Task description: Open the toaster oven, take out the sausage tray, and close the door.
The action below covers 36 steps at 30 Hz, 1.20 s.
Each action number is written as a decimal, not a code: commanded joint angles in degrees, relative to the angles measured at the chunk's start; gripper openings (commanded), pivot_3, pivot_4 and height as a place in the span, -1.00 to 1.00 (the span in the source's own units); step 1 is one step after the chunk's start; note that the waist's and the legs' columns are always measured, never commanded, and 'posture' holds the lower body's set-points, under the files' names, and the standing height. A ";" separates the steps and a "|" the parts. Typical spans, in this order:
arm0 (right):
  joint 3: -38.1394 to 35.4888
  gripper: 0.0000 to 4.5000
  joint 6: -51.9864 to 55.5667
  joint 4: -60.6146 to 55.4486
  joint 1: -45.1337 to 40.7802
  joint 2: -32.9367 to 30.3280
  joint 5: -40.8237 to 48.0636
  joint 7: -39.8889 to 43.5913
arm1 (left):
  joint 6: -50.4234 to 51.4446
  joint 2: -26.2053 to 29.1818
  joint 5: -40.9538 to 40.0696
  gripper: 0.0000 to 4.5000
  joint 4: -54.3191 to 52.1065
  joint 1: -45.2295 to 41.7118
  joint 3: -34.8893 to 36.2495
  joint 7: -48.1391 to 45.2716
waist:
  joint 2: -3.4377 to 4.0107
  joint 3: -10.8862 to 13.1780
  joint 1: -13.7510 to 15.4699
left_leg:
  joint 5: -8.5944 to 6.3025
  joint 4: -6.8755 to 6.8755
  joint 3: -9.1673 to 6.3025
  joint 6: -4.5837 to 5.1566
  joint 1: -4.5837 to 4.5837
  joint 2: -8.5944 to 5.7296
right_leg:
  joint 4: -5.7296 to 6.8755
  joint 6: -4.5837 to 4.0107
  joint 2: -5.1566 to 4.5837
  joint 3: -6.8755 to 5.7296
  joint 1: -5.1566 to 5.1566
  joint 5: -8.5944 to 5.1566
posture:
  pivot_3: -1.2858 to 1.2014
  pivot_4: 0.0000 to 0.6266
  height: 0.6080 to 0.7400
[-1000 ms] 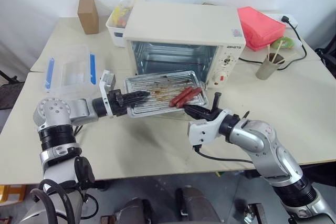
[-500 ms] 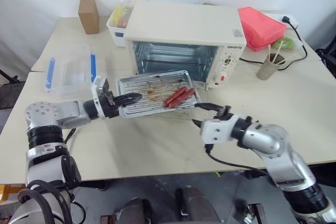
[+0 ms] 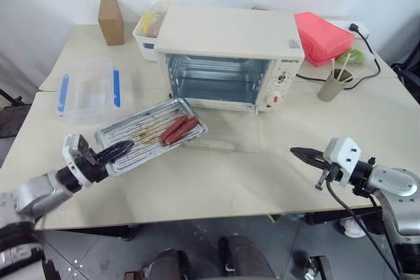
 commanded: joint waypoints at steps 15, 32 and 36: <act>4.47 -0.98 -1.05 10.16 -14.30 13.03 9.86 5.28 | -18.58 -24.06 -2.79 -1.00 -30.94 15.53 16.82 8.88 | 0.00 0.00 0.77 | -0.11 0.04 -0.23 -0.06 0.00 -0.01 | -0.17 -0.01 0.18 0.08 0.11 0.00 | 0.03 -0.52 1.00; -4.75 -0.73 17.26 -7.75 -15.29 8.56 26.64 -0.63 | -15.77 -21.38 -2.79 -1.00 -29.71 16.22 11.78 6.10 | -0.06 -0.03 2.01 | -0.32 0.03 -1.11 -0.12 -0.04 -0.20 | -0.43 -0.06 0.35 0.04 0.26 0.01 | 0.03 -0.52 1.00; -5.40 -0.13 15.51 -13.91 -4.38 2.36 24.88 5.61 | -10.90 -16.25 -2.79 -1.00 -24.51 13.01 5.09 4.96 | -0.06 -0.03 2.98 | -0.35 -0.05 -1.35 -0.10 -0.01 -0.19 | -0.74 -0.06 0.36 -0.20 0.51 0.01 | 0.03 -0.52 1.00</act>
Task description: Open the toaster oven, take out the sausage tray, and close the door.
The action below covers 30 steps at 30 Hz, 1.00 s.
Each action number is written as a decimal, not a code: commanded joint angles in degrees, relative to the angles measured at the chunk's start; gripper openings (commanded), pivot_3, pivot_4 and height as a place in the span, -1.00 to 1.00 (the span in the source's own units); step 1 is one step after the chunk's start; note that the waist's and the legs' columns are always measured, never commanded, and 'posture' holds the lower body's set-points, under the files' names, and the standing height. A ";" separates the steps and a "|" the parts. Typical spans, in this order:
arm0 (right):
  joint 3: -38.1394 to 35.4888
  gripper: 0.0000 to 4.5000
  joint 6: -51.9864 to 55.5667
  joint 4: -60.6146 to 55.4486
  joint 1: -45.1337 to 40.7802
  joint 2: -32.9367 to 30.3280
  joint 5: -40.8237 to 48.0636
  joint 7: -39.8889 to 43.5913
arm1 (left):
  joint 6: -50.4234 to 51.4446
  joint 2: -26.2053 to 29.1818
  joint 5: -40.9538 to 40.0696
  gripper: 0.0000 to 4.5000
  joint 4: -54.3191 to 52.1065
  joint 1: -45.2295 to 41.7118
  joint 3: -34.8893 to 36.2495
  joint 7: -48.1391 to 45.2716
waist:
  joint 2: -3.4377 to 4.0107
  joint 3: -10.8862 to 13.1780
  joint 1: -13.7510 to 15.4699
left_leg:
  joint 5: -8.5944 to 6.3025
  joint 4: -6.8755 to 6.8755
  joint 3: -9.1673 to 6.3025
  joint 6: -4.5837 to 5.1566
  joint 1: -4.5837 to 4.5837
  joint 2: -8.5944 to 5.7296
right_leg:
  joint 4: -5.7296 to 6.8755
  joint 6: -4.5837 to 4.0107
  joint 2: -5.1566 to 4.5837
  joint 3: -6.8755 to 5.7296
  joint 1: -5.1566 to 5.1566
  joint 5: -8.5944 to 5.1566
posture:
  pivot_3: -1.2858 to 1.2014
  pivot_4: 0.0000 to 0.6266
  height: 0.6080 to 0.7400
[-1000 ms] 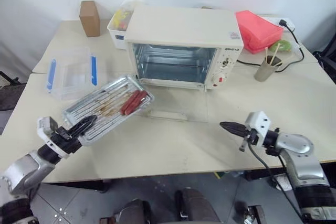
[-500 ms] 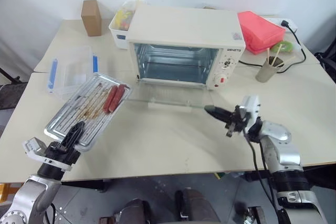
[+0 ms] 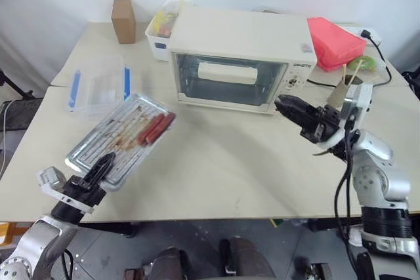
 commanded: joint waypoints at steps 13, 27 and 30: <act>-11.99 0.99 -5.63 -18.00 29.28 -6.05 -0.04 7.58 | 13.57 13.97 -1.52 -1.00 24.08 -21.78 -27.01 -4.48 | 0.07 0.03 0.18 | -0.06 -0.04 -0.23 0.03 0.15 -0.03 | -0.25 0.06 -0.08 -0.23 0.38 0.04 | 0.03 -0.52 1.00; -17.42 0.99 -9.22 -18.24 37.04 -5.10 -3.35 3.47 | 15.28 5.39 42.83 -1.00 44.95 -50.41 -44.14 -34.31 | 0.33 -0.01 2.03 | -0.04 -0.07 -0.59 0.17 0.03 -0.60 | -0.56 0.37 -0.45 -0.45 0.50 0.21 | 0.03 -0.52 1.00; -17.66 0.99 -9.45 -19.05 38.21 -4.99 -3.35 2.94 | 13.15 5.13 50.15 -1.00 45.19 -51.84 -47.52 -40.59 | 0.48 -0.10 2.03 | -0.04 -0.15 -0.61 0.17 0.04 -0.76 | -0.58 0.42 -0.70 -0.56 0.54 0.24 | 0.03 -0.52 1.00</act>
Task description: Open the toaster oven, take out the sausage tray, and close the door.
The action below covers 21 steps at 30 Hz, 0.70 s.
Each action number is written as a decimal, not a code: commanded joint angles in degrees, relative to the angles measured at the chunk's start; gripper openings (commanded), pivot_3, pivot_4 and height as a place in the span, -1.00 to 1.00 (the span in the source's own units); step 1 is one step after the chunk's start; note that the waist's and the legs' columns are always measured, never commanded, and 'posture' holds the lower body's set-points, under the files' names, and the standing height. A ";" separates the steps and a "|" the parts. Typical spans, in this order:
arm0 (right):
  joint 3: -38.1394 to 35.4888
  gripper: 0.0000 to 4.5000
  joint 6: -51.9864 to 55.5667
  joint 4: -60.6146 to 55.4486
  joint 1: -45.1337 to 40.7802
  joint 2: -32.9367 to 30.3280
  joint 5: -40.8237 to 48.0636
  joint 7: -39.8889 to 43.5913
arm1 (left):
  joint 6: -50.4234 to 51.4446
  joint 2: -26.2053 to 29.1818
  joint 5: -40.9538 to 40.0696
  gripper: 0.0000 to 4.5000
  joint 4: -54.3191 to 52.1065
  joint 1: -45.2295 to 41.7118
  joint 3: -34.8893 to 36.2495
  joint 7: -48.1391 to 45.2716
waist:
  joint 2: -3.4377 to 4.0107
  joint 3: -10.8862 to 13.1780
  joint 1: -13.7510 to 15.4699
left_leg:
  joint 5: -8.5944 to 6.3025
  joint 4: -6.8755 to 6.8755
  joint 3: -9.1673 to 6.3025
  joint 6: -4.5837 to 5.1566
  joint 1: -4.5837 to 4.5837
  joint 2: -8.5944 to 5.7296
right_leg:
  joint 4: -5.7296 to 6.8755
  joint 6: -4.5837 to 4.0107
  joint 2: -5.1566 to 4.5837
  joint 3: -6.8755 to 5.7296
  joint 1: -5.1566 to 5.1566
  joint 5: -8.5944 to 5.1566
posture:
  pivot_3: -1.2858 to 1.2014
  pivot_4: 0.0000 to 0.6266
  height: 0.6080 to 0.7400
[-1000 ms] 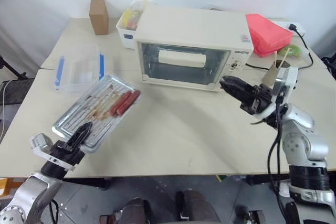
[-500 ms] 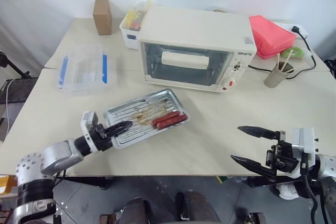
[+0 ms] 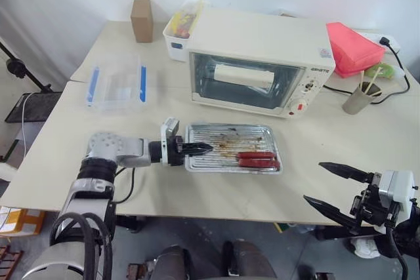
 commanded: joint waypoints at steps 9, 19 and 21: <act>-0.55 1.00 -1.46 -2.65 0.90 0.38 -0.15 -2.17 | -1.52 -1.40 16.81 -0.37 2.29 -2.06 -1.78 -13.38 | 0.16 -0.09 -0.42 | 0.04 -0.12 -0.12 0.08 -0.02 -0.05 | -0.06 0.05 -0.11 -0.12 0.03 0.02 | 0.03 -0.52 1.00; 3.65 1.00 -2.56 2.87 -4.92 -0.62 -1.32 0.47 | -12.89 12.95 21.94 0.86 -20.95 11.44 0.95 -23.81 | 0.03 0.03 -2.59 | 0.31 -0.74 -0.22 -0.11 0.17 -0.03 | 0.01 -0.09 -0.02 0.00 -0.11 -0.07 | 0.03 -0.52 1.00; 3.95 1.00 -2.50 3.74 -5.89 -0.87 -1.31 1.04 | -20.56 15.18 24.73 0.99 -24.51 14.95 1.68 -26.16 | 0.09 0.07 -2.25 | 0.35 -0.74 -0.25 -0.14 0.18 -0.04 | 0.08 -0.15 -0.03 -0.02 -0.14 -0.10 | 0.03 -0.52 1.00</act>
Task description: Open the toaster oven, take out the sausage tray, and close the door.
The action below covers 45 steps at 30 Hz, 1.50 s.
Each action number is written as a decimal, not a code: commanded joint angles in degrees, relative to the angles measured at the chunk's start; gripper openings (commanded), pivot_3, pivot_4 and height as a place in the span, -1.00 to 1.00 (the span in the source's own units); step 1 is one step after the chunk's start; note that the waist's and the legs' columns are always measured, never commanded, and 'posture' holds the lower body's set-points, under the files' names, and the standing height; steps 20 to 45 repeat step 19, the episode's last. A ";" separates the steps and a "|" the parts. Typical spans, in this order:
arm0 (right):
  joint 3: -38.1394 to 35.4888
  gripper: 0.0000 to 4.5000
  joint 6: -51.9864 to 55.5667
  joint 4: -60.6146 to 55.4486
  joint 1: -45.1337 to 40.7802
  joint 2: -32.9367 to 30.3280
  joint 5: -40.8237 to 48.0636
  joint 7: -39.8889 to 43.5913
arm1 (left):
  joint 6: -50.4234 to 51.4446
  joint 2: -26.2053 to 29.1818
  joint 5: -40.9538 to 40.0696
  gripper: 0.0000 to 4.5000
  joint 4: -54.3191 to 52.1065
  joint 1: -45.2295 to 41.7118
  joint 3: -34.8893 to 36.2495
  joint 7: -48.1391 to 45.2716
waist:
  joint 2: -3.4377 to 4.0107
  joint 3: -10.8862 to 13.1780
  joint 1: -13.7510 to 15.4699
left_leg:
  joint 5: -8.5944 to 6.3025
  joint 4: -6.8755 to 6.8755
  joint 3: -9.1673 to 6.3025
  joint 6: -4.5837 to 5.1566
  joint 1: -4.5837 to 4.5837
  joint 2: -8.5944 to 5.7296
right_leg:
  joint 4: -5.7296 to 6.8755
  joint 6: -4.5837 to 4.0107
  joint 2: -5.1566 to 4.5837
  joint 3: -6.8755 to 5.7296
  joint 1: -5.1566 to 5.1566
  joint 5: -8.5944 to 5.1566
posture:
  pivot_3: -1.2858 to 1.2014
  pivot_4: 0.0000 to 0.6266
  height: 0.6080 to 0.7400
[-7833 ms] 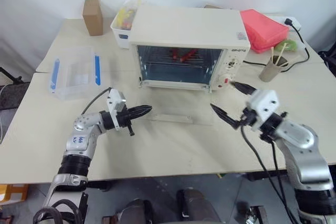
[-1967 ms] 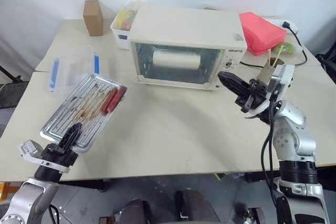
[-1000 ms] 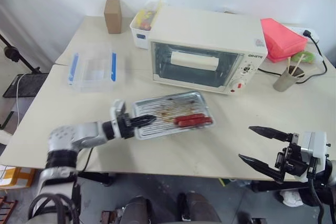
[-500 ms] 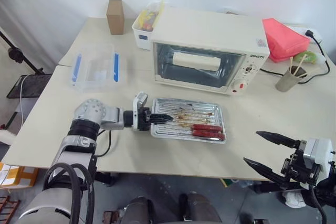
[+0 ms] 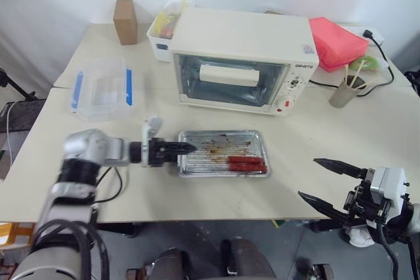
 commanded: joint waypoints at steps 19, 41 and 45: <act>4.47 1.00 1.92 5.64 -13.02 -4.44 1.85 7.41 | -70.55 7.35 22.83 0.99 -19.53 32.97 12.23 -12.10 | 0.12 0.10 0.74 | -0.26 -0.19 -0.15 0.49 -0.24 -0.04 | -0.54 -0.03 -0.23 -0.28 0.01 -0.01 | 0.03 -0.52 1.00; 4.47 1.00 1.92 5.64 -13.02 -4.44 1.85 7.41 | -70.55 7.35 22.83 0.99 -19.53 32.97 12.23 -12.10 | 0.12 0.10 0.74 | -0.26 -0.19 -0.15 0.49 -0.24 -0.04 | -0.54 -0.03 -0.23 -0.28 0.01 -0.01 | 0.03 -0.52 1.00; 4.47 1.00 1.92 5.64 -13.02 -4.44 1.85 7.41 | -70.55 7.35 22.83 0.99 -19.53 32.97 12.23 -12.10 | 0.12 0.10 0.74 | -0.26 -0.19 -0.15 0.49 -0.24 -0.04 | -0.54 -0.03 -0.23 -0.28 0.01 -0.01 | 0.03 -0.52 1.00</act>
